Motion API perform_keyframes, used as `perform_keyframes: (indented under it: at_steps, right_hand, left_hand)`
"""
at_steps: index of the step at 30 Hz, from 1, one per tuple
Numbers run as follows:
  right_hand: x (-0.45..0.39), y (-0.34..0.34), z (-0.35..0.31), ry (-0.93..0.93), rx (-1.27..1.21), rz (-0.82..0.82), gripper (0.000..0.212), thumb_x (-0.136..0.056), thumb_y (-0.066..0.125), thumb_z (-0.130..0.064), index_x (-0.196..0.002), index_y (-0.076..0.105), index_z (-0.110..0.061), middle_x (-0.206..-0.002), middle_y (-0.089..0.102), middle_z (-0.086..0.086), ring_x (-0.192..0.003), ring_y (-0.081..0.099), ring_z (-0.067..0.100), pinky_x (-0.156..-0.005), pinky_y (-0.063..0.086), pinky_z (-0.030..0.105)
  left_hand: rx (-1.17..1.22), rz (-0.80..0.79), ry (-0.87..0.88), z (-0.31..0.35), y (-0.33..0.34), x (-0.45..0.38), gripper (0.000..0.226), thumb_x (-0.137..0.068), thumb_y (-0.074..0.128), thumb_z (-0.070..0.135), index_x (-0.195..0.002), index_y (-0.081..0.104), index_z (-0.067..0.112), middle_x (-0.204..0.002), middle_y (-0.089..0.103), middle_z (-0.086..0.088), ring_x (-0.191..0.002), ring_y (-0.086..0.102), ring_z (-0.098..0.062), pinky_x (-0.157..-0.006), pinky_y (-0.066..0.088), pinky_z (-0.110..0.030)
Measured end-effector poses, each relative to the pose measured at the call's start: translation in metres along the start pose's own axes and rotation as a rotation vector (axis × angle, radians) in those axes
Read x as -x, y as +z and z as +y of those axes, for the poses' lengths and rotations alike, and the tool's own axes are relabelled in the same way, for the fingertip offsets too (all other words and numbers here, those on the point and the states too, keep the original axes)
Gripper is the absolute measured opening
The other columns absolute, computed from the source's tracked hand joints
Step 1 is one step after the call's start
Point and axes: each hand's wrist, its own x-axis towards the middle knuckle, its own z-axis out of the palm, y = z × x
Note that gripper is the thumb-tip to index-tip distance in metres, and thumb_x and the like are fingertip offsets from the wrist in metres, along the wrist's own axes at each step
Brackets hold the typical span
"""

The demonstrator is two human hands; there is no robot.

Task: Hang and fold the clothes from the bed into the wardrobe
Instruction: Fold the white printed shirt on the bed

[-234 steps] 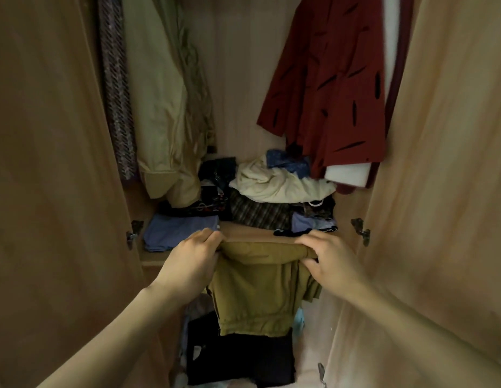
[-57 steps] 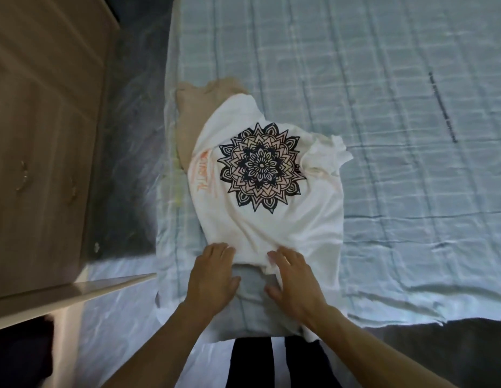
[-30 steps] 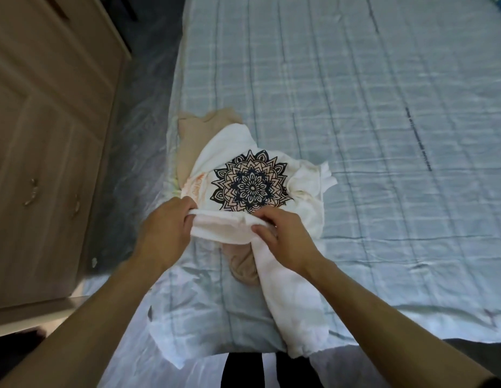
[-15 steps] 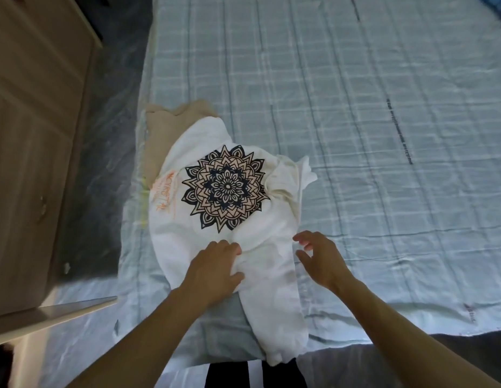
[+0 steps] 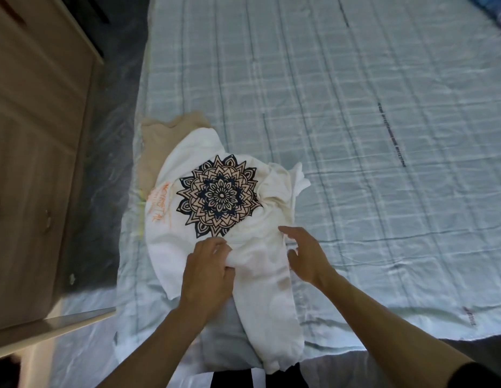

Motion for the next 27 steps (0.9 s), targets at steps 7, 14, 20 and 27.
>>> perform_keyframes:
  at_steps: [7,14,20,27]
  right_hand:
    - [-0.008,-0.027,-0.079,-0.21,0.185,0.293,0.031,-0.077,0.08,-0.015,-0.106,0.072,-0.008,-0.122,0.06,0.013,-0.112,0.056,0.033,-0.093,0.045,0.042]
    - [0.011,-0.093,-0.171,-0.388,-0.002,0.335,0.004,-0.095,0.059,-0.016,-0.09,0.06,-0.016,-0.076,0.059,-0.006,-0.068,0.056,0.013,-0.061,0.04,0.028]
    - [0.057,-0.179,-0.239,-0.496,-0.024,0.477,0.01,-0.096,0.056,-0.016,-0.087,0.058,-0.02,-0.067,0.053,-0.015,-0.064,0.053,0.002,-0.058,0.04,0.018]
    - [0.11,-0.265,-0.29,-0.601,0.001,0.71,0.012,-0.095,0.057,-0.014,-0.086,0.061,-0.021,-0.066,0.055,-0.013,-0.066,0.055,0.0,-0.057,0.037,0.01]
  left_hand:
    - [0.353,0.173,0.048,0.02,-0.125,-0.011,0.017,-0.092,0.056,0.006,-0.102,0.062,0.018,-0.097,0.067,0.007,-0.088,0.059,-0.01,-0.076,0.048,-0.028]
    - [0.428,0.364,-0.017,0.025,-0.234,-0.017,0.019,-0.092,0.061,0.009,-0.088,0.063,0.027,-0.071,0.064,0.016,-0.065,0.058,0.001,-0.058,0.045,-0.027]
    - [0.457,0.435,0.118,0.057,-0.313,-0.015,0.02,-0.088,0.069,0.005,-0.073,0.062,0.017,-0.06,0.057,0.013,-0.056,0.049,0.006,-0.055,0.04,-0.025]
    - [0.562,0.461,0.341,0.105,-0.38,-0.024,0.009,-0.089,0.072,0.012,-0.085,0.069,0.004,-0.079,0.066,-0.016,-0.072,0.062,-0.033,-0.066,0.053,-0.054]
